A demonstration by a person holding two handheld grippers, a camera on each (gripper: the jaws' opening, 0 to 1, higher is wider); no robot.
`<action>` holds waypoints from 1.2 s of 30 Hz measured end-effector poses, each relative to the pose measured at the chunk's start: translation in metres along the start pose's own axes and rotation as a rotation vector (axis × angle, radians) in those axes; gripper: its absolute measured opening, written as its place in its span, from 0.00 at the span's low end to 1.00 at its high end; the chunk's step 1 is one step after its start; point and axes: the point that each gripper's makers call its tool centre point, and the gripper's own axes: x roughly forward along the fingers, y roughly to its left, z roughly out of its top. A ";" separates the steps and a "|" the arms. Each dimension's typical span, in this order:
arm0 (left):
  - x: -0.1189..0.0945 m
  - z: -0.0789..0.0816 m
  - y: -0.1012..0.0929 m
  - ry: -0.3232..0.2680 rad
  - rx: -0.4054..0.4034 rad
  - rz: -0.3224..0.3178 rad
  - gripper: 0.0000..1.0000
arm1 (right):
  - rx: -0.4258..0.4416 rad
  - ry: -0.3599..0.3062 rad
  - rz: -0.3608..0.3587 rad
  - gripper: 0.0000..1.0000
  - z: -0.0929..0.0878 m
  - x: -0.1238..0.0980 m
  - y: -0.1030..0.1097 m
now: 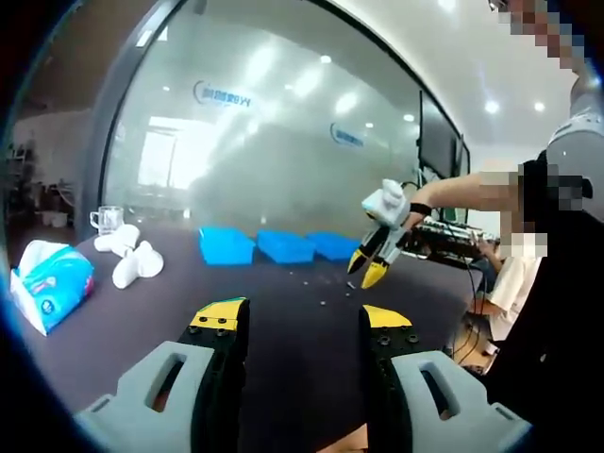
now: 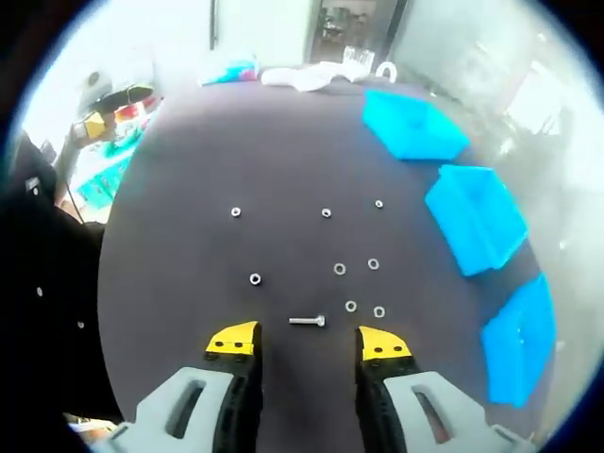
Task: Sort the screws, nuts, and washers into the corresponding bins
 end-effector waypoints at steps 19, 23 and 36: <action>-0.004 -0.004 0.001 0.006 -0.007 0.008 0.46 | -0.027 0.011 0.052 0.21 0.000 0.012 0.005; -0.004 -0.004 0.002 0.004 -0.008 0.010 0.46 | -0.005 0.015 0.082 0.15 0.000 0.013 0.010; -0.003 -0.003 0.000 0.003 -0.005 0.008 0.46 | 0.013 0.010 0.094 0.12 -0.002 0.008 0.018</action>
